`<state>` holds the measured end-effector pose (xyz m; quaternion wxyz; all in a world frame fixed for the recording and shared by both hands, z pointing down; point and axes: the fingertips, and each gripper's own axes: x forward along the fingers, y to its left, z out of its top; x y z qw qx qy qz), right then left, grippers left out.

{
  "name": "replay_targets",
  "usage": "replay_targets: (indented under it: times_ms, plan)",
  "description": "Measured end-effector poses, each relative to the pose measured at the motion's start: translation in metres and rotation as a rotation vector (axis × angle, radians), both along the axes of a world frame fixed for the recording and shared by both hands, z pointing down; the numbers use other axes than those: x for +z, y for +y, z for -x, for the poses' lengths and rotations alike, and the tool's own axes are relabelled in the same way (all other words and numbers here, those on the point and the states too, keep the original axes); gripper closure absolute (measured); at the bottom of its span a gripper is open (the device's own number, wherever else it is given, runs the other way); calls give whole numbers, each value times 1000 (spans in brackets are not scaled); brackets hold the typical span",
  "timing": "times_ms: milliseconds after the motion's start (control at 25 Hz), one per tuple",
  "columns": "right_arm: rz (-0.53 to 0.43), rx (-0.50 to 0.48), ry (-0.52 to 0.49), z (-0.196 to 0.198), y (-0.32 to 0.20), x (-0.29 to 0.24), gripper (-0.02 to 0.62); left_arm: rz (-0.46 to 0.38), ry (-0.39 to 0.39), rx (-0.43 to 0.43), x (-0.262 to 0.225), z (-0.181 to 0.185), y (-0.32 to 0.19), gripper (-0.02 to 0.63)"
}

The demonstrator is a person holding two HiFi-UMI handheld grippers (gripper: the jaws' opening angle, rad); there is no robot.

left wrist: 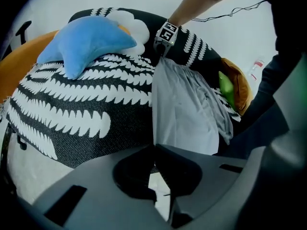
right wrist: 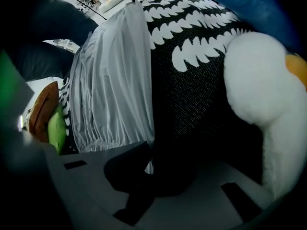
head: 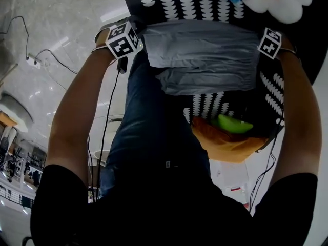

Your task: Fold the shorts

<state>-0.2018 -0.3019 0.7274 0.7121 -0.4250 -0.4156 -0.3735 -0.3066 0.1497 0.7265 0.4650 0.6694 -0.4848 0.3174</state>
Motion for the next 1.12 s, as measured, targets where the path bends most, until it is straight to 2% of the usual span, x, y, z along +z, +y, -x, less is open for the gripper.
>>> replay_targets:
  times_ms: [160, 400, 840, 1120]
  plan:
    - [-22, -29, -78, 11, -7, -14, 572, -4, -41, -23, -13, 3, 2, 583]
    - [-31, -72, -178, -7, -15, -43, 574, -10, -70, -43, -33, -31, 5, 583]
    - [-57, -69, -262, -67, -17, -80, 575, -32, -70, -30, -61, -126, 14, 583]
    - [-71, -36, -267, -128, -18, -81, 575, -49, -60, -28, -71, -181, 21, 583]
